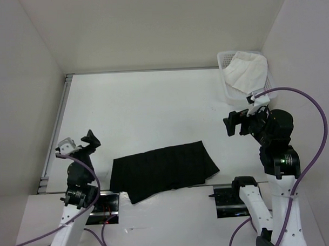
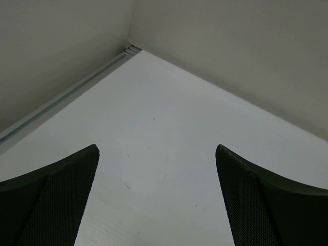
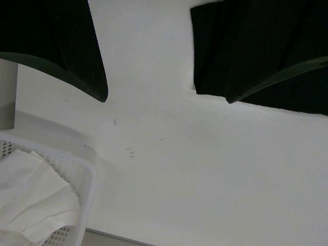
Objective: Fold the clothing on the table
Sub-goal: Fold the skirt
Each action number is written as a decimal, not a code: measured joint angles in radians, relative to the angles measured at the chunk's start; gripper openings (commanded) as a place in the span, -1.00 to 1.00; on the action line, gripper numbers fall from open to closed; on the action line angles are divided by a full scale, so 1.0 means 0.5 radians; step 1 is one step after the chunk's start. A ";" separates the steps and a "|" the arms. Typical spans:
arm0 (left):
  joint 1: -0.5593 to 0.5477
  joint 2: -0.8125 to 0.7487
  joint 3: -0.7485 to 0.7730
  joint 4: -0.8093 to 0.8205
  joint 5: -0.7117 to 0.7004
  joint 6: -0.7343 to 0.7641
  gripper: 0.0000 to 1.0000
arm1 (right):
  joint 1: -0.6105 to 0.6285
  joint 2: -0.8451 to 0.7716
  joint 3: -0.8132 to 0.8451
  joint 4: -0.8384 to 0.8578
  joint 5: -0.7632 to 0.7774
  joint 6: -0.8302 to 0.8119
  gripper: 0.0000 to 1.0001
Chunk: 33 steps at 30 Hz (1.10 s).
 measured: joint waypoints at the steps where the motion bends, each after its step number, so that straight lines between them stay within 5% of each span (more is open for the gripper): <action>1: 0.000 0.010 -0.005 -0.023 0.048 0.056 1.00 | 0.000 -0.006 0.000 -0.001 0.000 0.001 0.98; 8: -0.002 0.383 -0.026 0.034 0.442 0.357 1.00 | 0.000 -0.040 0.000 0.000 -0.002 -0.008 0.98; 13: -0.002 0.037 -0.034 -0.118 0.352 0.369 1.00 | 0.000 -0.041 -0.004 0.000 -0.002 -0.008 0.98; 25: 0.108 0.011 -0.034 -0.341 0.078 0.056 1.00 | 0.000 -0.058 -0.017 0.000 -0.014 -0.008 0.98; 33: 0.113 0.011 -0.034 -0.604 -0.345 -0.664 1.00 | 0.000 -0.106 -0.031 -0.001 -0.018 -0.008 0.98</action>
